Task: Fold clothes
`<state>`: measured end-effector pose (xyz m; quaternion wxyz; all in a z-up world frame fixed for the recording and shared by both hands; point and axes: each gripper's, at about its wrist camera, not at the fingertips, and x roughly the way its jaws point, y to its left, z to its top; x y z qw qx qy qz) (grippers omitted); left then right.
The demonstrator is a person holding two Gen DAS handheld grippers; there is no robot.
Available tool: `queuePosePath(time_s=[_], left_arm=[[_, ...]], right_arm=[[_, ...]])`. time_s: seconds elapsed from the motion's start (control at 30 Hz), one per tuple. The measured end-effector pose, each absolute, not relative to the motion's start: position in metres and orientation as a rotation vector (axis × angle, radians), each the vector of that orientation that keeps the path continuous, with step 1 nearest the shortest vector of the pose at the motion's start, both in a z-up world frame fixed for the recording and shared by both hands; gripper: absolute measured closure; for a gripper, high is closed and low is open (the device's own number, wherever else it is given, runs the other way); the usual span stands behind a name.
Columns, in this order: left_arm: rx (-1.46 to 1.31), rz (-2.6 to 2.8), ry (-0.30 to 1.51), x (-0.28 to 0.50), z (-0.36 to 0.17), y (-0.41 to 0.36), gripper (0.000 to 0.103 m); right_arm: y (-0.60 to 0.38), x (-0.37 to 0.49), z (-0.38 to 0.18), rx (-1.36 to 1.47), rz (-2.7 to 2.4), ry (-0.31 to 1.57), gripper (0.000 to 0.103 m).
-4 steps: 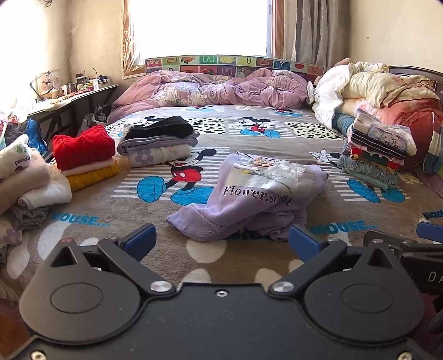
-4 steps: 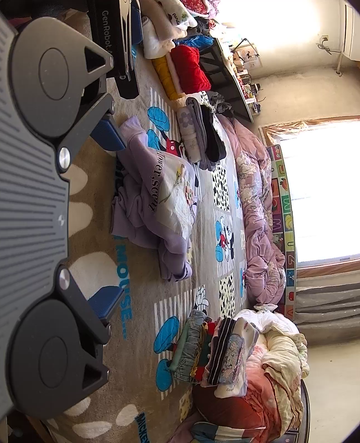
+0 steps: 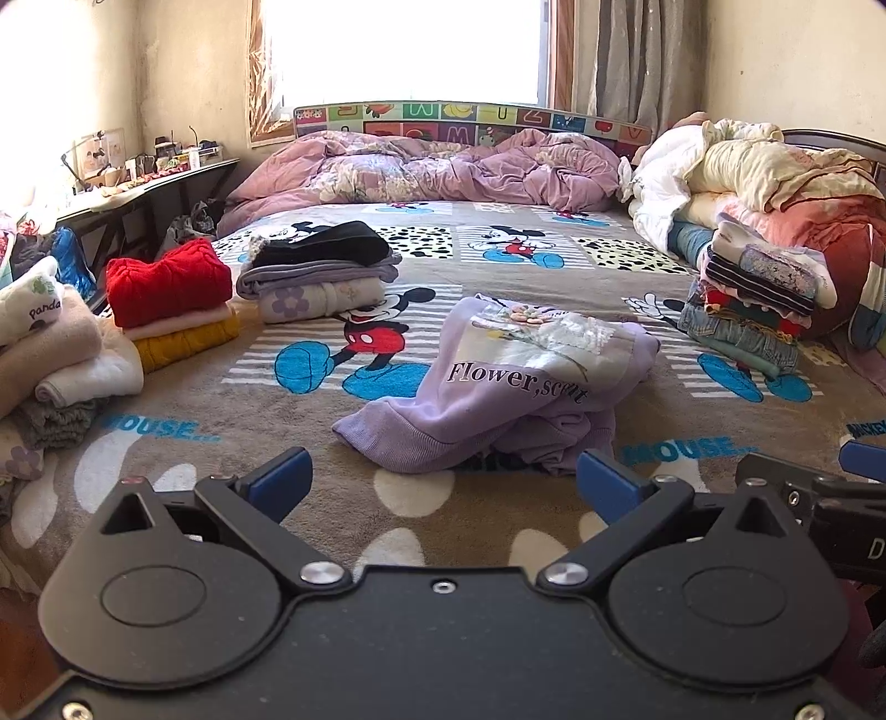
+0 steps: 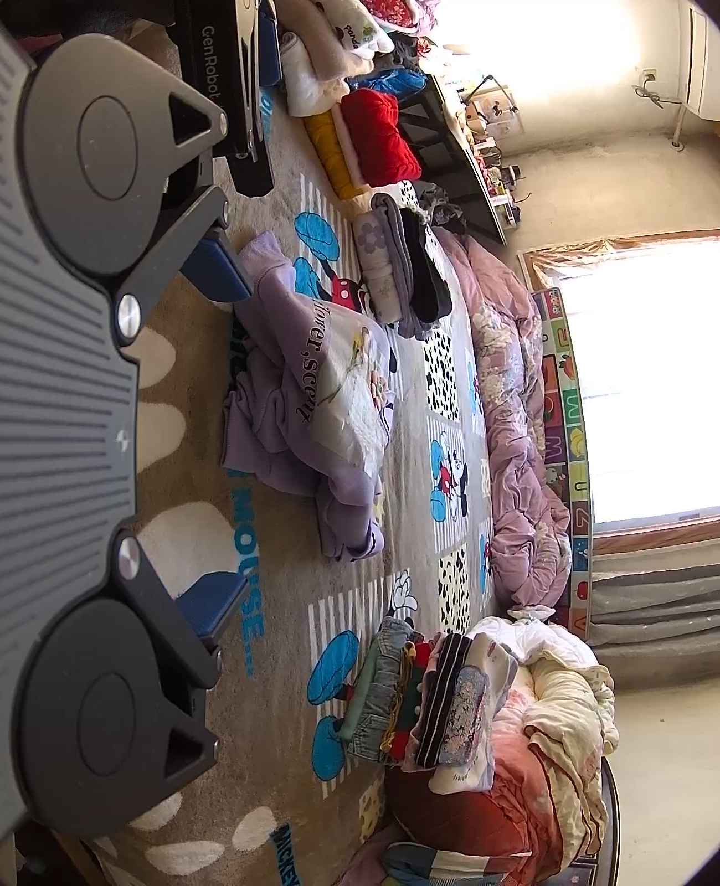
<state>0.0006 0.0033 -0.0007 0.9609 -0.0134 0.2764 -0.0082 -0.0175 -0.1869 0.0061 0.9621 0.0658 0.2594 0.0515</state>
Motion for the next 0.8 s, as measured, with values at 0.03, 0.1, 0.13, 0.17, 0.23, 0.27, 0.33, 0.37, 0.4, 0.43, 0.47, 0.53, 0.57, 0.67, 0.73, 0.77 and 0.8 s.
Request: queuePosePath(time_s=[0.03, 0.1, 0.13, 0.17, 0.23, 0.27, 0.33, 0.37, 0.4, 0.43, 0.47, 0.53, 0.57, 0.67, 0.73, 0.77, 0.8], left_arm=[[-0.029, -0.02, 0.564, 0.0013, -0.0012, 0.0051, 0.0], [-0.025, -0.011, 0.569, 0.006, -0.0038, 0.0076, 0.0], [-0.013, -0.009, 0.563, 0.0033, -0.0034, 0.005, 0.0], [-0.006, -0.006, 0.56, 0.002, -0.0034, 0.0022, 0.0], [-0.01, -0.008, 0.562, 0.0034, -0.0056, 0.0007, 0.0], [-0.019, -0.01, 0.563, 0.0035, -0.0063, 0.0037, 0.0], [-0.025, -0.01, 0.564, 0.0036, -0.0067, 0.0055, 0.0], [-0.026, -0.01, 0.565, 0.0038, -0.0068, 0.0058, 0.0], [-0.026, -0.01, 0.566, 0.0041, -0.0069, 0.006, 0.0], [-0.027, -0.01, 0.567, 0.0043, -0.0069, 0.0063, 0.0], [-0.028, -0.009, 0.567, 0.0045, -0.0069, 0.0066, 0.0], [-0.027, -0.01, 0.568, 0.0048, -0.0071, 0.0067, 0.0], [-0.027, -0.011, 0.568, 0.005, -0.0073, 0.0066, 0.0], [-0.026, -0.014, 0.571, 0.0056, -0.0082, 0.0061, 0.0], [-0.026, -0.014, 0.572, 0.006, -0.0083, 0.006, 0.0], [-0.027, -0.014, 0.572, 0.0062, -0.0083, 0.0063, 0.0], [-0.029, -0.013, 0.571, 0.0062, -0.0082, 0.0067, 0.0]], right_arm=[[-0.1866, -0.0179, 0.0051, 0.136, 0.105, 0.524, 0.0], [-0.1863, -0.0189, 0.0037, 0.137, 0.105, 0.52, 0.0], [-0.1862, -0.0191, 0.0033, 0.136, 0.104, 0.521, 0.0], [-0.186, -0.0196, 0.0026, 0.136, 0.105, 0.523, 0.0], [-0.1861, -0.0183, 0.0042, 0.134, 0.107, 0.527, 0.0], [-0.1863, -0.0175, 0.0052, 0.133, 0.108, 0.529, 0.0], [-0.1863, -0.0164, 0.0073, 0.132, 0.108, 0.532, 0.0], [-0.1865, -0.0174, 0.01, 0.133, 0.108, 0.533, 0.0], [-0.1869, -0.0168, 0.0121, 0.133, 0.107, 0.534, 0.0], [-0.1866, -0.0162, 0.0124, 0.131, 0.106, 0.534, 0.0], [-0.185, -0.0169, 0.0107, 0.127, 0.105, 0.533, 0.0], [-0.1829, -0.0177, 0.0074, 0.12, 0.105, 0.531, 0.0], [-0.183, -0.0172, 0.0066, 0.118, 0.107, 0.532, 0.0], [-0.1823, -0.0158, 0.0058, 0.114, 0.109, 0.536, 0.0], [-0.1822, -0.015, 0.0058, 0.113, 0.109, 0.538, 0.0], [-0.1825, -0.0148, 0.0059, 0.113, 0.109, 0.538, 0.0], [-0.1824, -0.0148, 0.0061, 0.112, 0.109, 0.537, 0.0]])
